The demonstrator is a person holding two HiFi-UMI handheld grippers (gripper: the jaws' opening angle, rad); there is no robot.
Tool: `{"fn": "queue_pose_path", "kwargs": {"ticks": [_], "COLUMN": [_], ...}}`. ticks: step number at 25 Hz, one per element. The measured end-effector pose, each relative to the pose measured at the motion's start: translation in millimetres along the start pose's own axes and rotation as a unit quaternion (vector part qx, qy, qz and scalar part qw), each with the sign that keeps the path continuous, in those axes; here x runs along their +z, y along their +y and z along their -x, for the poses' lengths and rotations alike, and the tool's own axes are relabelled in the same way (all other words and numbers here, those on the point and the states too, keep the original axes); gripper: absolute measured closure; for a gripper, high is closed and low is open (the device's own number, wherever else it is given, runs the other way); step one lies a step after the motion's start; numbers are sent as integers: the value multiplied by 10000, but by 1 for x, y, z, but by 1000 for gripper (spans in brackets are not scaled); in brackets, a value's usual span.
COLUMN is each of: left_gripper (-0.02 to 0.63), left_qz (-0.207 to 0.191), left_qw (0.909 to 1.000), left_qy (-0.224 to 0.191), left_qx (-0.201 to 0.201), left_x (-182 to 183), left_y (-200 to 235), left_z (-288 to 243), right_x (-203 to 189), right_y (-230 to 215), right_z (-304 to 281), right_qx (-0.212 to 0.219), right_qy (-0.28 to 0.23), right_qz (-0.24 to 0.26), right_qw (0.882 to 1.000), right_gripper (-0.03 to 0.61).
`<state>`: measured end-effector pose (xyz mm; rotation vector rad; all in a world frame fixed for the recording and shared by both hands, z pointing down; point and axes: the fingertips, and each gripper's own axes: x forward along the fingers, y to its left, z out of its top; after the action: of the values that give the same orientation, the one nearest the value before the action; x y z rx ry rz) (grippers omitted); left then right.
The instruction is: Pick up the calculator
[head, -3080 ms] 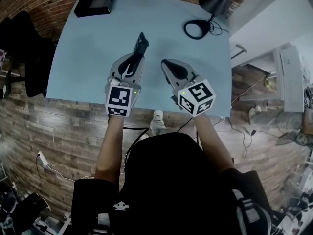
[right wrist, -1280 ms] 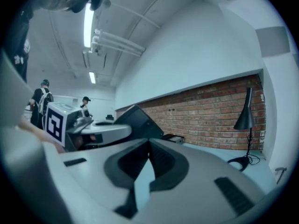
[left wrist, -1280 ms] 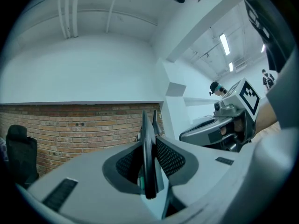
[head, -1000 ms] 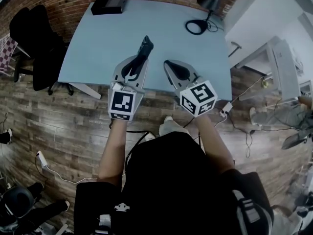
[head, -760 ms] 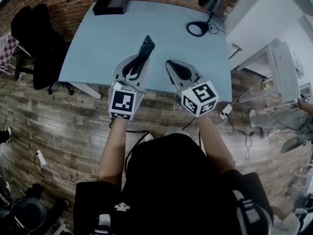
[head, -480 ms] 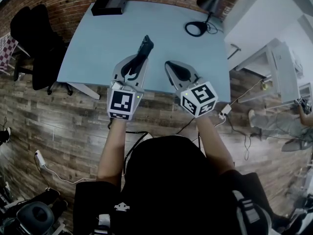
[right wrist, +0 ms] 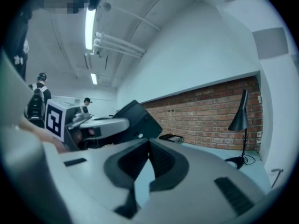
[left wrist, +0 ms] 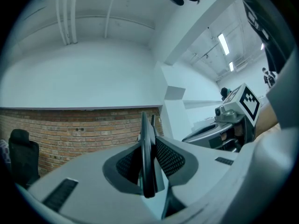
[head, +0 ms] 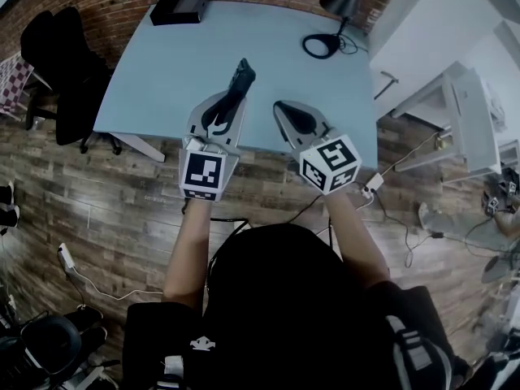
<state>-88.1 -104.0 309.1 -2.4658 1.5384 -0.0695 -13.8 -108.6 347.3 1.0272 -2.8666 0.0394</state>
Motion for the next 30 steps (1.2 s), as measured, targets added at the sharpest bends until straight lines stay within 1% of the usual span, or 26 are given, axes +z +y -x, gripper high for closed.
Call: {"fn": "queue_pose_path", "kwargs": {"ticks": [8, 12, 19, 24, 27, 30], "left_gripper": [526, 526, 526, 526, 526, 526], "left_qz": [-61, -11, -168, -89, -165, -97], "left_qw": [10000, 9999, 9997, 9996, 9995, 9995], "left_qy": [29, 107, 53, 128, 63, 93], "left_qx": [67, 125, 162, 228, 252, 282], "left_x": [10, 13, 21, 26, 34, 37], "left_y": [-25, -33, -58, -72, -84, -99], "left_z": [5, 8, 16, 25, 29, 36], "right_x": [-1, 2, 0, 0, 1, -1], "right_y": [-1, 0, 3, 8, 9, 12], "right_z": [25, 34, 59, 78, 91, 104], "right_qx": [104, 140, 192, 240, 275, 288], "right_qy": [-35, -77, -169, -199, -208, -213], "right_qz": [-18, -24, -37, -51, -52, -54], "right_qw": [9999, 9999, 9997, 9995, 9994, 9993], "right_gripper": [574, 574, 574, 574, 574, 574]}}
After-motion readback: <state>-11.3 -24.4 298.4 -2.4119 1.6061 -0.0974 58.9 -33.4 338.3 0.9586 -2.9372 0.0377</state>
